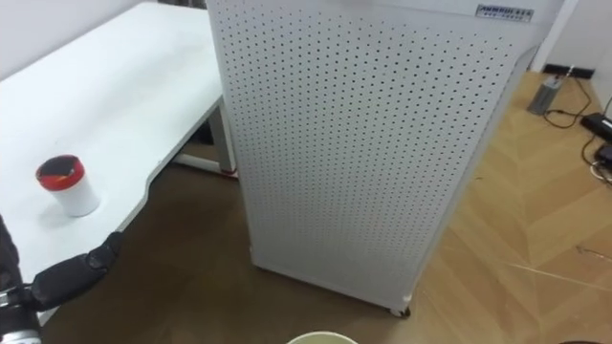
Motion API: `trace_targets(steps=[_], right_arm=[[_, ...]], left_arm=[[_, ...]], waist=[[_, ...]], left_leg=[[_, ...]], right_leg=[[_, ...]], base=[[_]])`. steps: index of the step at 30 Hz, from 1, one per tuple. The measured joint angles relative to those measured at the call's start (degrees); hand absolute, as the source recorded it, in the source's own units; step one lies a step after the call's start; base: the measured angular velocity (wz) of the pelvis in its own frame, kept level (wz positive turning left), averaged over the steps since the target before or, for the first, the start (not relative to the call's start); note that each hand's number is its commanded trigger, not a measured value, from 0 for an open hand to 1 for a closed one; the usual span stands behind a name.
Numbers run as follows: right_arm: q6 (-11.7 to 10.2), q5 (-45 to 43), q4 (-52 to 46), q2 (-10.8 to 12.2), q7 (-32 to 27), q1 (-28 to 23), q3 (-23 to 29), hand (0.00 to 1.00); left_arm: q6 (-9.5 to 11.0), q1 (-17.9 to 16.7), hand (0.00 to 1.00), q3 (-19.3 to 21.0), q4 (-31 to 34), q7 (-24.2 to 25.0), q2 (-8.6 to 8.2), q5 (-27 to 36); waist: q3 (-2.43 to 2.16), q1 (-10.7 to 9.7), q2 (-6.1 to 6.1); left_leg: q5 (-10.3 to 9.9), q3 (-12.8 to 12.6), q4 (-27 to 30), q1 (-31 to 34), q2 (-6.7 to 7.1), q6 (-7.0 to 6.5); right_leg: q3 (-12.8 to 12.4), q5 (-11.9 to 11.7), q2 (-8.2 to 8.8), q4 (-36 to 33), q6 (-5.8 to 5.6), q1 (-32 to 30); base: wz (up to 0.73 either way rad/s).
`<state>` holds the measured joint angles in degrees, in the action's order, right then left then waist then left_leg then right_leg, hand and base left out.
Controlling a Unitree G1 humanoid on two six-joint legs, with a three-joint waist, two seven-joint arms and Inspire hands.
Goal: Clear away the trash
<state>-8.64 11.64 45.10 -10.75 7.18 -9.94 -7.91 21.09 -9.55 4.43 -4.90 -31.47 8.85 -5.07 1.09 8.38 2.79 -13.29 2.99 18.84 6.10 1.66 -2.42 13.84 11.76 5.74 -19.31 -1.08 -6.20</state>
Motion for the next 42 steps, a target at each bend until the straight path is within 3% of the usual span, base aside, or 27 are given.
trace_targets(steps=[8, 15, 22, 31, 42], right_arm=[[1.0, -0.3, -0.1, -0.1, 0.6, 0.0, -2.1, 1.0], [1.2, -0.6, -1.0, -0.2, 2.2, 0.6, -2.8, 1.0], [2.5, -0.8, -3.5, -0.3, 2.8, 0.8, -3.8, 1.0], [3.3, -2.5, -3.5, -0.2, 3.8, 0.9, -4.5, 1.0], [3.3, -3.0, -3.5, -0.2, 2.8, 0.8, -6.1, 1.0]], left_arm=[[-0.8, 0.0, 0.0, 0.0, -1.5, 1.1, 0.72, 2.7], [-0.9, 0.0, 0.0, -0.1, -4.9, 1.7, 1.13, 7.9], [-2.3, 0.5, 0.0, 0.1, -7.6, 1.7, 1.14, 11.2], [-2.9, 5.2, 0.0, 1.2, -11.5, 0.6, 1.46, 12.4], [-3.3, 6.6, 0.0, 1.1, -12.7, 0.4, 2.84, 15.8]], waist=[[-0.18, 0.7, 1.22], [-0.24, 1.3, 1.4], [-0.25, 1.2, 1.79], [-0.12, 1.0, 2.93], [0.23, -0.1, 2.32]], left_leg=[[0.0, 0.3, -2.2, -1.9, -0.13, 0.01], [0.0, 0.5, -2.2, -1.9, -0.34, 0.02], [0.0, 0.5, -2.3, -2.0, -0.26, 0.03], [0.0, 0.7, -2.2, -1.9, -0.26, 0.03], [-0.1, 0.7, -2.2, -2.0, -0.34, 0.05]], right_leg=[[0.4, -0.5, -0.44, 2.0, -0.23, 2.1], [0.7, -1.0, -0.79, 3.6, -0.19, 2.8], [0.7, -1.1, -0.81, 4.2, -0.36, 3.3], [0.7, -1.1, -0.86, 4.3, -0.39, 3.4], [0.6, -1.4, -1.03, 4.7, -0.37, 3.6]], base=[[0.0], [0.01], [0.0], [0.0], [0.0]])
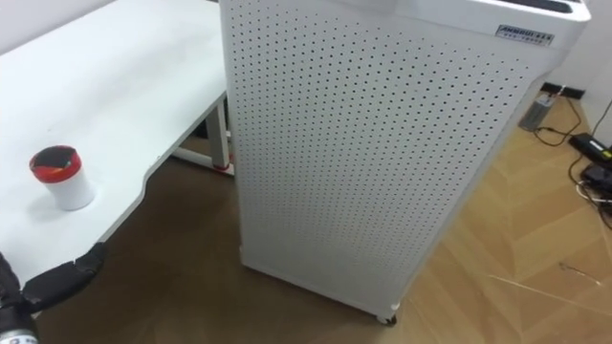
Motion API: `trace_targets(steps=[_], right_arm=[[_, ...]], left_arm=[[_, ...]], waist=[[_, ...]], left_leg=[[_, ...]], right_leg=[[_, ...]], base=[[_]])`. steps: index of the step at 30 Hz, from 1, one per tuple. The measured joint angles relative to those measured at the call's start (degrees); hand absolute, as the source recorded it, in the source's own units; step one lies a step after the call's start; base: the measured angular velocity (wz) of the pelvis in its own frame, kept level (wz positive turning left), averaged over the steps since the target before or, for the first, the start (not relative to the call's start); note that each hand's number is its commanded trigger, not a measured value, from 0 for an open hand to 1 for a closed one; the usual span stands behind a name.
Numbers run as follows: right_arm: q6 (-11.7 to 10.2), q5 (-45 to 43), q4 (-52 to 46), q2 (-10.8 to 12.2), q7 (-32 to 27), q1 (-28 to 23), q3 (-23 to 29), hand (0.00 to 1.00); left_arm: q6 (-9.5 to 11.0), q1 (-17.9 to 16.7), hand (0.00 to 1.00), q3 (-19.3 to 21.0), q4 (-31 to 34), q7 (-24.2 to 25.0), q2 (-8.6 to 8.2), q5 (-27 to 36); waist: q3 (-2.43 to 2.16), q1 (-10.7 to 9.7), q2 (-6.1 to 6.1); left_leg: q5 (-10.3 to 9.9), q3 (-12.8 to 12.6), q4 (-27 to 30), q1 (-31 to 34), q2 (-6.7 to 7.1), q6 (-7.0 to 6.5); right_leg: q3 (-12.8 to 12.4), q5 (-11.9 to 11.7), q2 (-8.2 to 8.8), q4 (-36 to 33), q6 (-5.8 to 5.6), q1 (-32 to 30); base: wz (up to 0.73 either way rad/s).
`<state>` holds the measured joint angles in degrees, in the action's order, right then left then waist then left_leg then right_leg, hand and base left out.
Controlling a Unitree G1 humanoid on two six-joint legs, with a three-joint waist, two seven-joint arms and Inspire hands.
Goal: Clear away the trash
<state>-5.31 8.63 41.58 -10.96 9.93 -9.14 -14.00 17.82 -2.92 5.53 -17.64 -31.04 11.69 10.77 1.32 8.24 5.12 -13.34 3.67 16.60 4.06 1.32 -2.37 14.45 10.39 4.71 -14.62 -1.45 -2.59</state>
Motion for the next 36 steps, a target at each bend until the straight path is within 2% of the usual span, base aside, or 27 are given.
trace_targets(steps=[7, 15, 20, 25, 33, 36], right_arm=[[0.0, -0.9, 0.0, 0.0, 0.3, -0.2, -0.8, 1.0], [0.0, -1.0, 0.2, 0.0, 0.3, -0.4, -1.1, 1.0], [0.0, -0.9, 0.1, 0.0, 0.3, -0.6, -1.0, 1.0], [0.0, -0.8, 0.2, 0.1, 0.3, -0.6, -1.0, 1.0], [0.5, -1.0, 0.2, 0.5, 0.2, -0.7, -1.1, 1.0], [1.1, -1.0, 0.2, 0.7, 0.2, -0.9, -1.1, 1.0]], left_arm=[[0.0, 1.0, 0.0, 0.0, -0.4, 0.1, 0.52, 0.3], [-0.2, 1.2, 0.0, 0.3, -0.4, 0.0, 0.53, 1.4], [-0.2, 3.0, 0.0, 1.1, -1.6, -0.1, 0.61, 7.9], [-0.2, 3.8, 0.0, 1.1, -2.0, -0.6, 0.75, 10.5], [-0.3, 7.9, 0.0, 1.3, -6.6, 0.2, 1.0, 12.5], [-1.1, 10.2, 0.0, 2.4, -8.0, 0.4, 1.12, 14.7]], waist=[[-0.24, -0.2, -0.62], [-0.31, -0.3, -0.69], [-0.33, -0.3, -0.74], [-0.32, -0.6, -0.8], [-0.31, -0.5, -0.82], [-0.31, -0.4, -0.81]], left_leg=[[0.0, 0.0, 0.0, -0.1, -0.05, 0.02], [0.0, -0.3, -0.4, -1.4, -0.17, 0.01], [0.0, -0.4, -0.9, -1.8, -0.38, 0.02], [0.0, -0.4, -0.9, -2.1, -0.4, 0.02], [0.0, -0.6, -1.0, -2.7, -0.44, 0.09], [0.0, -0.6, -1.0, -2.8, -0.5, 0.1]], right_leg=[[0.0, 0.0, -0.04, 0.1, 0.03, 0.1], [0.0, -0.4, -0.28, 1.1, 0.0, 1.6], [-0.3, -0.5, -0.46, 1.1, 0.09, 1.7], [-0.4, -0.5, -0.49, 1.1, 0.1, 1.8], [-1.0, -0.5, -0.61, 1.1, 0.09, 2.2], [-1.0, -0.5, -0.67, 1.1, 0.11, 2.3]], base=[[0.0], [-0.01], [-0.02], [0.0], [0.0], [0.0]])
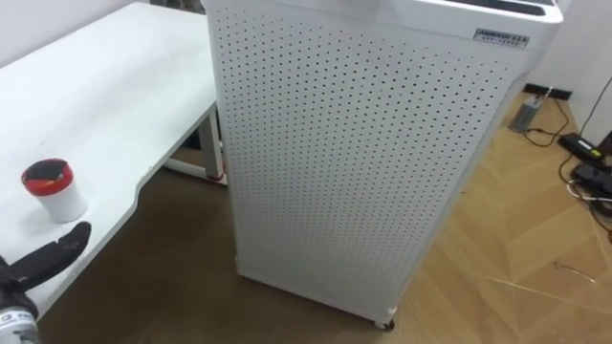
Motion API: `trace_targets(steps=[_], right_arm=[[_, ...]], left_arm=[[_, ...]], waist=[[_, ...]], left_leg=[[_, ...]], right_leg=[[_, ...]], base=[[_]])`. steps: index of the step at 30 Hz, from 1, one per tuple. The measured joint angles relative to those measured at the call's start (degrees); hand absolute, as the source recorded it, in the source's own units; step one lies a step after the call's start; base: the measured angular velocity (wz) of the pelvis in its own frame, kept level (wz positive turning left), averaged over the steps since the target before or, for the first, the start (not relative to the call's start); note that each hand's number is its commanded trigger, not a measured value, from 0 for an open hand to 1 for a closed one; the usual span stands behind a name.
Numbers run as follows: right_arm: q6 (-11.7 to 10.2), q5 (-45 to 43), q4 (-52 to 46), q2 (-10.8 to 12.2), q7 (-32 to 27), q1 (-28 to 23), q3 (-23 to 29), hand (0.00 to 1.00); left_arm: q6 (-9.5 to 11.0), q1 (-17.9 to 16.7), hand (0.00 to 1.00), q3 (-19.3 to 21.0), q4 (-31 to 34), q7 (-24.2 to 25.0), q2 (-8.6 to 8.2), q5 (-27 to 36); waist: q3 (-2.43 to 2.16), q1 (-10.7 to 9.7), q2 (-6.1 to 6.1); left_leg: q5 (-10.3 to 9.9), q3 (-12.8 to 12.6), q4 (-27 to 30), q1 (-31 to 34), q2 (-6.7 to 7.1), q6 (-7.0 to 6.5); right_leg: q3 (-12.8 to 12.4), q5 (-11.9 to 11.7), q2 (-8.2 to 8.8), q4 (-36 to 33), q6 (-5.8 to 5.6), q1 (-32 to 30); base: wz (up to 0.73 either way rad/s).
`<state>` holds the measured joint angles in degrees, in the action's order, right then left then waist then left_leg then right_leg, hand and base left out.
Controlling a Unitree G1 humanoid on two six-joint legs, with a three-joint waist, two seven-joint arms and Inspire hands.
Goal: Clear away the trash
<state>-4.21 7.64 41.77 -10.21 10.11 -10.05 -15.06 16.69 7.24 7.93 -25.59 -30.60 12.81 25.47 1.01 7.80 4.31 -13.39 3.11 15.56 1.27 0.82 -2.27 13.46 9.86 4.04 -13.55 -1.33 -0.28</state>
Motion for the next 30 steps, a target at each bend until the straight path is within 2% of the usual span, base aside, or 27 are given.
trace_targets(steps=[2, 8, 15, 22, 24, 28, 30], right_arm=[[0.5, 0.0, 0.0, 0.3, -0.2, -0.2, 0.0, 1.0], [0.7, 0.0, 0.0, 0.4, -1.1, -0.3, 0.0, 1.0], [0.7, 0.0, 0.0, 0.6, -2.0, -0.3, -1.0, 1.0], [1.2, 0.0, -0.1, 0.6, -2.5, -0.1, -1.2, 1.0], [1.9, 0.0, -0.2, 0.6, -2.6, -0.1, -1.2, 1.0], [2.9, -0.1, -0.1, 0.5, -2.6, -0.1, -1.1, 1.0], [3.0, -0.1, -0.1, 0.5, -2.6, -0.1, -1.1, 1.0]], left_arm=[[-0.4, 1.9, 0.0, 1.2, -1.6, 0.2, 0.17, 1.5], [-1.8, 3.5, 0.0, 1.4, -3.1, 0.3, 1.7, 2.8], [-2.7, 5.7, 0.0, 1.7, -4.5, 0.4, 2.23, 3.2], [-3.9, 7.3, 0.0, 4.0, -6.2, 2.2, 2.53, 3.1], [-4.3, 7.3, 0.0, 4.2, -6.6, 2.8, 2.69, 3.1], [-6.2, 7.3, 0.0, 4.3, -8.1, 4.2, 3.79, 3.0], [-6.8, 7.3, 0.0, 4.4, -8.4, 4.7, 4.1, 3.0]], waist=[[0.01, 0.1, -0.02], [0.02, 0.0, -0.02], [-0.01, -0.1, -0.13], [-0.06, -0.1, -0.13], [-0.16, -0.1, -0.28], [-0.7, -0.4, -1.09], [-0.76, -0.7, -1.24]], left_leg=[[0.0, -0.2, -0.1, -0.3, -0.08, 0.01], [0.0, -0.9, -0.4, -0.7, -0.11, 0.04], [0.0, -0.9, -0.3, 0.2, -0.11, 0.04], [0.0, -1.3, -0.2, 0.2, -0.13, 0.04], [0.0, -1.4, -0.2, 0.2, -0.13, 0.04], [0.0, -1.5, -0.3, 0.2, -0.19, 0.04], [0.0, -1.6, -0.3, 0.2, -0.21, 0.04]], right_leg=[[-0.2, 0.0, -0.08, 0.0, 0.02, 0.2], [-1.0, -0.1, -0.16, 0.0, -0.01, 0.1], [-0.9, -0.1, -0.15, 0.0, 0.02, -0.5], [-1.3, -0.1, -0.13, 0.0, 0.01, -0.7], [-1.4, -0.1, -0.14, 0.0, 0.0, -0.7], [-1.6, -0.3, -0.2, 0.0, 0.02, -0.7], [-1.6, -0.3, -0.21, -0.1, 0.04, -0.7]], base=[[-0.05], [-0.06], [0.0], [-0.02], [0.0], [0.0], [0.0]])
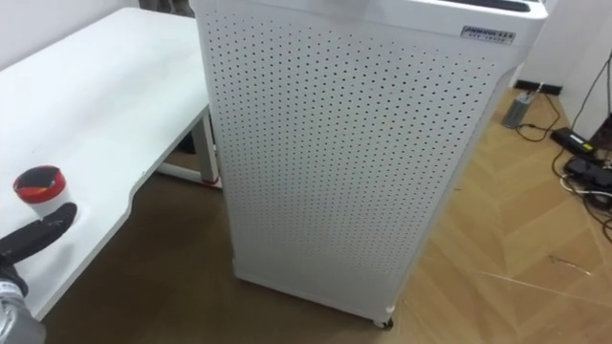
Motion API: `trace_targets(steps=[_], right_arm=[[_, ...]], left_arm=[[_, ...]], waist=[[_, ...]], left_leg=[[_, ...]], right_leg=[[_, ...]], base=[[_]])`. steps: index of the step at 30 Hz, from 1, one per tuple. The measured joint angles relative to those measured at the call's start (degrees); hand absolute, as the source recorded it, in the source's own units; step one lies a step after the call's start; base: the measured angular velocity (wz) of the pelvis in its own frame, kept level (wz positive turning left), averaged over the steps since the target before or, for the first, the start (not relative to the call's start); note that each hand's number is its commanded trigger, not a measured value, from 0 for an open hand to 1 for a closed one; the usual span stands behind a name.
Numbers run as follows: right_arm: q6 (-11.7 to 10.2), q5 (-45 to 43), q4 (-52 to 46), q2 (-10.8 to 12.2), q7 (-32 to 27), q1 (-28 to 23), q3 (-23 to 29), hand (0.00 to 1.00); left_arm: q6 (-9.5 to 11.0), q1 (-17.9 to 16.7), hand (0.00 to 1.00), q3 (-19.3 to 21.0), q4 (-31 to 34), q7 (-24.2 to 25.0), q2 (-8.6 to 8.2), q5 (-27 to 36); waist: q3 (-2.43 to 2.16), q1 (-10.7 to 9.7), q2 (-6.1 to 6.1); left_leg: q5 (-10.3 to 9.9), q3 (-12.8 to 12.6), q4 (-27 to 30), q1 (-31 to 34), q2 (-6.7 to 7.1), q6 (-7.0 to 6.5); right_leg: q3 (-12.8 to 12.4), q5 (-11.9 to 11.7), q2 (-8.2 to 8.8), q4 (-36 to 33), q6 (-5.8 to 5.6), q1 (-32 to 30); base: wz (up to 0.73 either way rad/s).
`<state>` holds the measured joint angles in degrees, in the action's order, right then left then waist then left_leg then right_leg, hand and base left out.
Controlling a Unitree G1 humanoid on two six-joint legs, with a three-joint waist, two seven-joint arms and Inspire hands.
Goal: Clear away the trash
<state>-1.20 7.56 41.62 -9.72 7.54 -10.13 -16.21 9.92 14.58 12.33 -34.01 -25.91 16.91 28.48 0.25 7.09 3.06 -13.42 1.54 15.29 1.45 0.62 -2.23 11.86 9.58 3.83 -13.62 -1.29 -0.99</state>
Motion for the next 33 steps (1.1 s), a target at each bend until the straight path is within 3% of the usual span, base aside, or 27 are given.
trace_targets(steps=[7, 15, 23, 33], right_arm=[[0.0, 0.1, 0.1, 0.0, 0.0, 0.0, 0.0, 1.0], [0.1, -0.2, 0.4, -0.1, 0.2, 0.9, 0.0, 1.0], [0.1, 0.1, 0.5, 0.0, 0.3, 1.4, -0.1, 1.0], [1.0, -0.1, 0.8, -0.1, 1.4, 2.5, -0.1, 1.0]], left_arm=[[-0.9, 0.2, 0.0, 0.5, -0.4, 0.4, 0.2, -1.5], [-1.2, 2.8, 0.0, 0.6, -2.1, 0.5, 0.4, -1.7], [-1.1, 5.2, 0.0, 0.9, -2.1, 0.4, 1.12, -1.6], [-1.2, 5.5, 0.0, 0.8, -2.1, 0.6, 1.93, -1.7]], waist=[[0.22, -0.6, -0.34], [0.52, -0.7, -0.36], [0.95, -0.6, 0.85], [0.87, -1.1, 1.28]], left_leg=[[0.0, -0.1, 0.1, 0.0, 0.03, -0.01], [0.0, 0.0, 0.2, 0.9, 0.03, -0.01], [0.0, -0.2, 0.6, 2.1, 0.04, -0.02], [0.0, 0.0, 0.5, 2.5, 0.06, -0.03]], right_leg=[[-0.2, -0.1, -0.01, 0.0, -0.03, 0.0], [-0.2, -0.1, -0.03, -0.1, -0.03, -0.9], [-0.2, -0.1, 0.02, -0.1, 0.0, -2.2], [-0.2, -0.1, 0.02, 0.0, -0.04, -2.5]], base=[[0.0], [0.0], [0.0], [0.0]])
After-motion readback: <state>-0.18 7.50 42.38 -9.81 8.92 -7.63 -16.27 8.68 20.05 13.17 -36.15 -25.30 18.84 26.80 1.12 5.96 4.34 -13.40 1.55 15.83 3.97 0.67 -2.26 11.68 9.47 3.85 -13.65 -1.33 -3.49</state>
